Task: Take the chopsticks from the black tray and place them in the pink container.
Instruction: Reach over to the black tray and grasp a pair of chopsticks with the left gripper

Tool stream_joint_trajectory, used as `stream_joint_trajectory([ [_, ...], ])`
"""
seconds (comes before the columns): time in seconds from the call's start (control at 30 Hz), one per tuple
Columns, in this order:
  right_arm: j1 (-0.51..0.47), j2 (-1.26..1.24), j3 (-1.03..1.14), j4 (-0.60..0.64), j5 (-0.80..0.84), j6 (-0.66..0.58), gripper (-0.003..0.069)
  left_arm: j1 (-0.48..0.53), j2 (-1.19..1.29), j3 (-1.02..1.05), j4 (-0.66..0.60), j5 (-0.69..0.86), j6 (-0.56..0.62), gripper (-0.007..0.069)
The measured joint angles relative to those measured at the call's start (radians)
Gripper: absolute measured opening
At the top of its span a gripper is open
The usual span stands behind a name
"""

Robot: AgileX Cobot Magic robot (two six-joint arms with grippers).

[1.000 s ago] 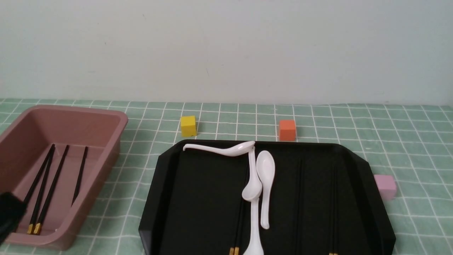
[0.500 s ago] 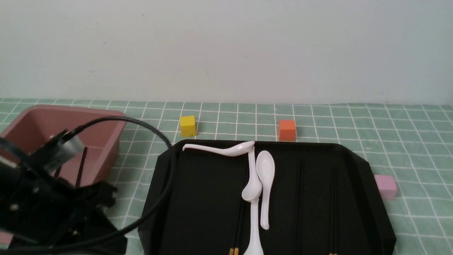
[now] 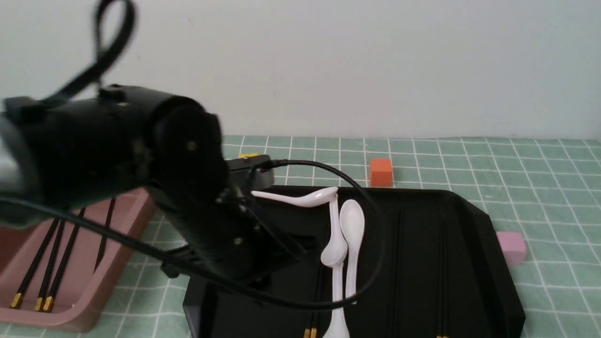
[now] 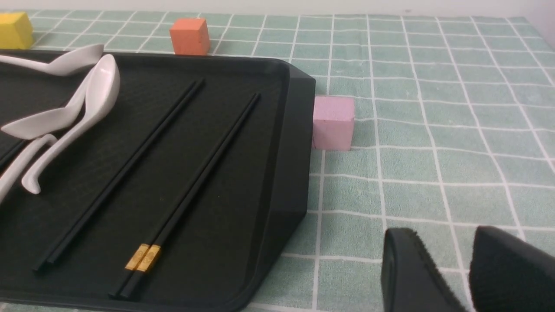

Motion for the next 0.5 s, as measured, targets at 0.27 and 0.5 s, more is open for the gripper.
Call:
stream_joint_trajectory([
  [0.27, 0.0, 0.0, 0.0, 0.0, 0.0, 0.0, 0.024, -0.074, 0.242, -0.157, 0.12, -0.025, -0.094, 0.0206],
  [0.5, 0.0, 0.0, 0.0, 0.0, 0.0, 0.0, 0.024, -0.074, 0.363, -0.231, 0.129, -0.079, -0.084, 0.0379],
])
